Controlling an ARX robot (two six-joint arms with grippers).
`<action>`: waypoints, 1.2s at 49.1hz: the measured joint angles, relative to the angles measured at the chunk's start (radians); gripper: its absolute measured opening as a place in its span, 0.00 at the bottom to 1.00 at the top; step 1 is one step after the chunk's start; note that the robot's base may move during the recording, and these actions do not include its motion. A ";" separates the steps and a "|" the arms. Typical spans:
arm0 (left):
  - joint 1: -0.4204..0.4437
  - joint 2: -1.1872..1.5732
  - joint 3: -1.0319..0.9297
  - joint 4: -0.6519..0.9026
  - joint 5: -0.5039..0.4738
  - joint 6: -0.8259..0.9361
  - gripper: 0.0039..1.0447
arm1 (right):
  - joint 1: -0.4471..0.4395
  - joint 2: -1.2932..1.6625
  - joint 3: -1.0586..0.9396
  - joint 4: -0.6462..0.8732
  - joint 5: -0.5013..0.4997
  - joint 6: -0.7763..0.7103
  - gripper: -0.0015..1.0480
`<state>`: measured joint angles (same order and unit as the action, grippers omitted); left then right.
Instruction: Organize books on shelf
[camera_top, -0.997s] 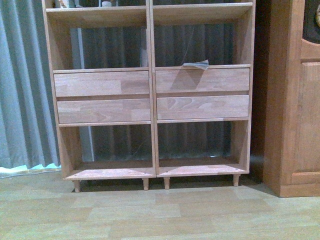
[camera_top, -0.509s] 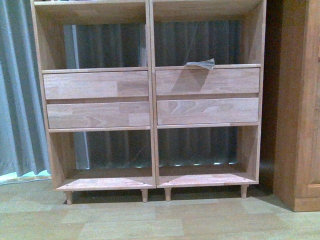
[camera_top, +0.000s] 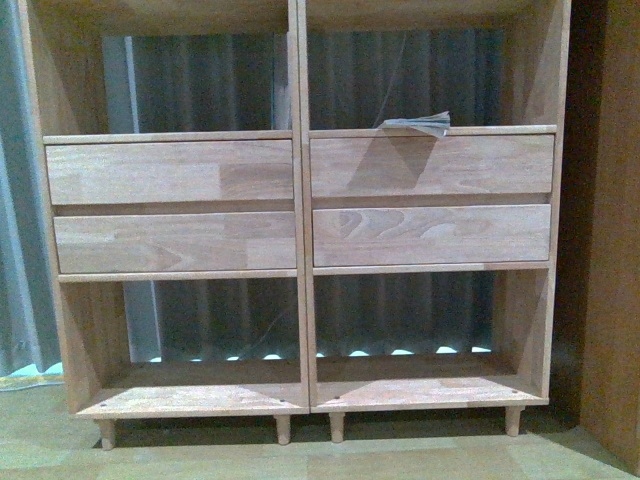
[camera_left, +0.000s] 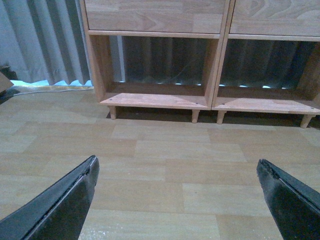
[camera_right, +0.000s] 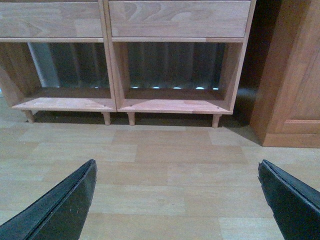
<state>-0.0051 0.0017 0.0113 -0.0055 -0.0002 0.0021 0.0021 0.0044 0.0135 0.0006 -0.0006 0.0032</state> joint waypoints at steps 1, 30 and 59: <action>0.000 0.000 0.000 0.000 0.000 0.000 0.93 | 0.000 0.000 0.000 0.000 0.000 0.000 0.93; 0.000 -0.001 0.000 0.000 0.000 0.000 0.93 | 0.000 0.000 0.000 0.000 0.000 0.000 0.93; 0.000 -0.001 0.000 0.000 0.000 0.000 0.93 | 0.000 0.000 0.000 0.000 0.000 0.000 0.93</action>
<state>-0.0051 0.0010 0.0113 -0.0055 -0.0002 0.0021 0.0021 0.0044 0.0135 0.0002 -0.0006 0.0032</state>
